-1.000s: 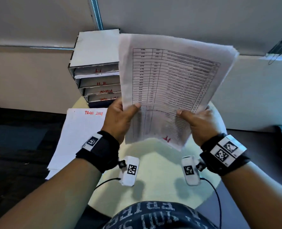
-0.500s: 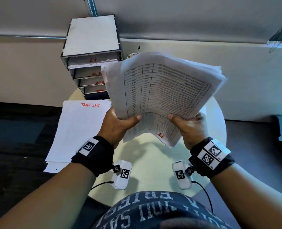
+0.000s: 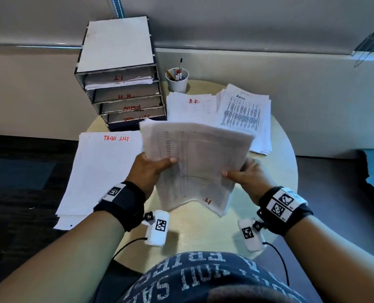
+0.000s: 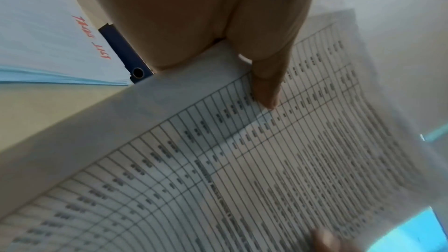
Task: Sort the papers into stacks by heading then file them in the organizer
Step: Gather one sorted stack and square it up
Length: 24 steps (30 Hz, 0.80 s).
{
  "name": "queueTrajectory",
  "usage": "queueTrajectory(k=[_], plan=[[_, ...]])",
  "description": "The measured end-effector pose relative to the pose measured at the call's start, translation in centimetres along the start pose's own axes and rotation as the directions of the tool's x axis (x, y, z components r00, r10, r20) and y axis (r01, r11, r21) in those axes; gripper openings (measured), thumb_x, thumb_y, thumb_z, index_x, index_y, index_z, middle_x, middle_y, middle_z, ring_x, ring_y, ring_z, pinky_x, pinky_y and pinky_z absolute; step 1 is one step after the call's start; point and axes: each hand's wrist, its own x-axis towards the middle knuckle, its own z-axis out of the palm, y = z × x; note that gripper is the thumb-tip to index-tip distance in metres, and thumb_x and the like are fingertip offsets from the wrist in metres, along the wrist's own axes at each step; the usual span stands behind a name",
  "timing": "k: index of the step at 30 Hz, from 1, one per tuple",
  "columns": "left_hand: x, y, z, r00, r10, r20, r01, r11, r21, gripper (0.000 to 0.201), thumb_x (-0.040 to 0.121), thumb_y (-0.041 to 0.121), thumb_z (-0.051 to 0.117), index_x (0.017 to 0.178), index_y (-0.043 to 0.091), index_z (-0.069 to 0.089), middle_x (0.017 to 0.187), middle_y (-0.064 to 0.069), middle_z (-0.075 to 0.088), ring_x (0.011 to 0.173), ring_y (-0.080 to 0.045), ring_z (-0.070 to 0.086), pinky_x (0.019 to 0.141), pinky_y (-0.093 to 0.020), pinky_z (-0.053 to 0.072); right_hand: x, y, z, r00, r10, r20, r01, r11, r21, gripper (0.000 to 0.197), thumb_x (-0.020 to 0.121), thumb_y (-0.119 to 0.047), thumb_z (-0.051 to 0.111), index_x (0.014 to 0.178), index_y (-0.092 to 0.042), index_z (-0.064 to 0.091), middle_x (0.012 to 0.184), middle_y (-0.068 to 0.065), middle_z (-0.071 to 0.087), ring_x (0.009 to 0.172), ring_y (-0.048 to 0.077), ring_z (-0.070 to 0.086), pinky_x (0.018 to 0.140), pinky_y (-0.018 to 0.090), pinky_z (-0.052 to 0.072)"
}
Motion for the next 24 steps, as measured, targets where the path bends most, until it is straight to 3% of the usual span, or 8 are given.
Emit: queueTrajectory(k=[3, 6, 9, 12, 14, 17, 21, 24], plan=[[1.0, 0.3, -1.3, 0.999, -0.053, 0.003, 0.049, 0.905, -0.423, 0.052, 0.077, 0.002, 0.077, 0.126, -0.004, 0.061, 0.124, -0.021, 0.067, 0.111, -0.036, 0.066, 0.094, -0.047, 0.055, -0.4, 0.9, -1.6, 0.999, 0.040, -0.034, -0.040, 0.999, -0.009, 0.015, 0.065, -0.002, 0.084, 0.071, -0.012, 0.074, 0.071, 0.005, 0.071, 0.063, 0.017, 0.062, 0.070, 0.036, 0.050], [1.6, -0.5, -2.2, 0.977, -0.179, 0.119, 0.211, 0.690, -0.692, 0.081, 0.073, 0.013, 0.085, 0.143, 0.000, 0.046, 0.142, -0.025, 0.052, 0.129, -0.040, 0.054, 0.103, -0.055, 0.047, -0.9, 1.6, -1.9, 0.994, 0.103, -0.034, -0.093, 0.970, 0.223, 0.061, 0.037, -0.031, 0.096, 0.087, -0.005, 0.073, 0.089, 0.014, 0.074, 0.078, 0.026, 0.069, 0.071, 0.038, 0.057], [0.9, -1.6, -0.9, 0.948, -0.228, 0.223, 0.317, 0.597, -0.737, 0.067, 0.087, 0.018, 0.071, 0.147, 0.006, 0.044, 0.146, -0.021, 0.049, 0.135, -0.036, 0.049, 0.108, -0.057, 0.042, -1.2, 0.3, 0.3, 0.998, 0.067, -0.020, -0.053, 0.912, 0.407, 0.032, 0.067, 0.002, 0.077, 0.098, -0.003, 0.068, 0.098, 0.013, 0.076, 0.091, 0.030, 0.072, 0.076, 0.040, 0.060], [0.8, -2.8, -1.5, 0.940, -0.275, 0.203, 0.324, 0.525, -0.787, 0.077, 0.063, 0.014, 0.092, 0.134, 0.010, 0.060, 0.139, -0.017, 0.058, 0.126, -0.032, 0.058, 0.104, -0.051, 0.048, -0.9, -1.1, 0.8, 0.996, 0.011, -0.088, 0.013, 0.963, 0.268, 0.023, 0.083, 0.008, 0.066, 0.099, -0.008, 0.071, 0.103, 0.014, 0.075, 0.101, 0.035, 0.069, 0.092, 0.052, 0.054], [1.4, -2.5, -3.7, 0.957, -0.284, 0.063, 0.231, 0.609, -0.759, 0.074, 0.063, 0.011, 0.089, 0.132, 0.014, 0.062, 0.139, -0.014, 0.059, 0.122, -0.027, 0.062, 0.094, -0.044, 0.056, -0.6, -1.8, -0.4, 0.996, -0.007, -0.088, 0.021, 0.987, 0.162, 0.019, 0.085, 0.001, 0.068, 0.090, -0.017, 0.075, 0.101, 0.014, 0.075, 0.099, 0.038, 0.069, 0.091, 0.058, 0.053], [2.0, -1.0, -6.8, 0.981, -0.187, -0.052, 0.136, 0.850, -0.508, 0.048, 0.077, 0.013, 0.074, 0.124, 0.014, 0.067, 0.131, -0.015, 0.064, 0.110, -0.025, 0.068, 0.088, -0.038, 0.058, -0.6, -2.9, -2.1, 0.995, -0.042, -0.086, 0.047, 0.997, 0.057, 0.017, 0.085, -0.002, 0.071, 0.090, -0.017, 0.075, 0.098, 0.017, 0.075, 0.094, 0.042, 0.070, 0.086, 0.060, 0.055], [1.9, 2.0, -8.3, 0.994, -0.088, 0.064, 0.098, 0.978, -0.182, 0.079, 0.038, 0.039, 0.098, 0.108, 0.014, 0.073, 0.115, -0.015, 0.072, 0.097, -0.028, 0.072, 0.075, -0.037, 0.059, -0.5, -4.5, -2.6, 0.998, -0.009, -0.056, 0.019, 0.984, 0.177, 0.022, 0.086, 0.009, 0.063, 0.104, -0.003, 0.067, 0.101, 0.017, 0.074, 0.096, 0.036, 0.071, 0.079, 0.045, 0.060], [1.8, 3.7, -8.7, 0.986, -0.110, 0.125, 0.122, 0.988, -0.090, 0.090, 0.032, 0.039, 0.100, 0.112, 0.010, 0.070, 0.115, -0.017, 0.072, 0.097, -0.032, 0.072, 0.072, -0.037, 0.062, 0.1, -4.9, -2.6, 0.998, 0.069, 0.012, -0.069, 0.946, 0.317, 0.030, 0.083, 0.016, 0.058, 0.107, 0.000, 0.065, 0.105, 0.020, 0.073, 0.098, 0.037, 0.071, 0.078, 0.049, 0.059]])
